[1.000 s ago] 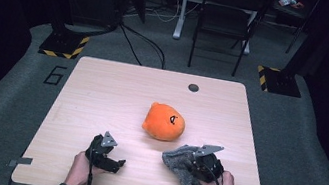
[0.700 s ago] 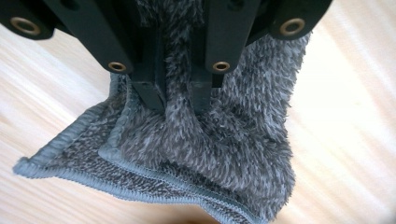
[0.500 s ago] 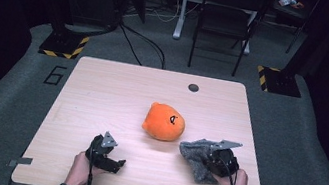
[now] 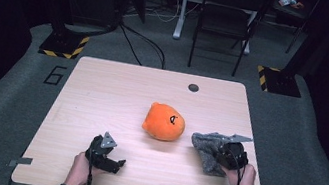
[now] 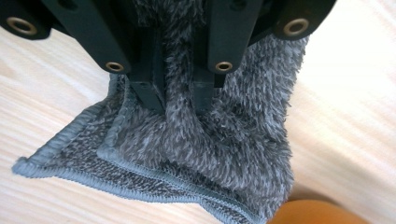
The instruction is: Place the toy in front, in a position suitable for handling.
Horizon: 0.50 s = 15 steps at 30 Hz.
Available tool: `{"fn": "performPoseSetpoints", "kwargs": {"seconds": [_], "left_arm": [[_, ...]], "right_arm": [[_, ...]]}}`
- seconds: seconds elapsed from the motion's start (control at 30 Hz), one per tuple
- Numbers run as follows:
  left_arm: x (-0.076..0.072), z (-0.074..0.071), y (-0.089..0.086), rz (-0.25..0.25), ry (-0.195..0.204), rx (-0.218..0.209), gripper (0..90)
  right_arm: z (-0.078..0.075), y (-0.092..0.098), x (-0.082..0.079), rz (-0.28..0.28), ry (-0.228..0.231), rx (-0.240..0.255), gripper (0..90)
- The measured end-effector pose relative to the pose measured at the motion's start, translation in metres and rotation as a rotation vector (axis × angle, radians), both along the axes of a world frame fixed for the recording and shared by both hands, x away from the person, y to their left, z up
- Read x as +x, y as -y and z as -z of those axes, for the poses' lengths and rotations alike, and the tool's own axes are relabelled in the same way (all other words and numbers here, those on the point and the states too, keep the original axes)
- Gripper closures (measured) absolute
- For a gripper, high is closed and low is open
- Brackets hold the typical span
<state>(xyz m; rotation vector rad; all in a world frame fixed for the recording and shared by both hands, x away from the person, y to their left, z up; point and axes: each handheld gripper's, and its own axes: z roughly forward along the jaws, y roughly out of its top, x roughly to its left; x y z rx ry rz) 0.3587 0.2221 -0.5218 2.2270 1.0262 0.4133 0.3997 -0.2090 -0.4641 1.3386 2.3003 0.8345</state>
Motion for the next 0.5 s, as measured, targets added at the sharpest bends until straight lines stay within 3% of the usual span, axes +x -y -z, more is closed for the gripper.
{"fn": "performPoseSetpoints", "kwargs": {"seconds": [0.5], "left_arm": [[-0.003,0.001,-0.003,-0.001,0.011,-0.001,11.6]], "right_arm": [[0.004,0.012,0.026,0.063,0.006,-0.014,75.8]]}}
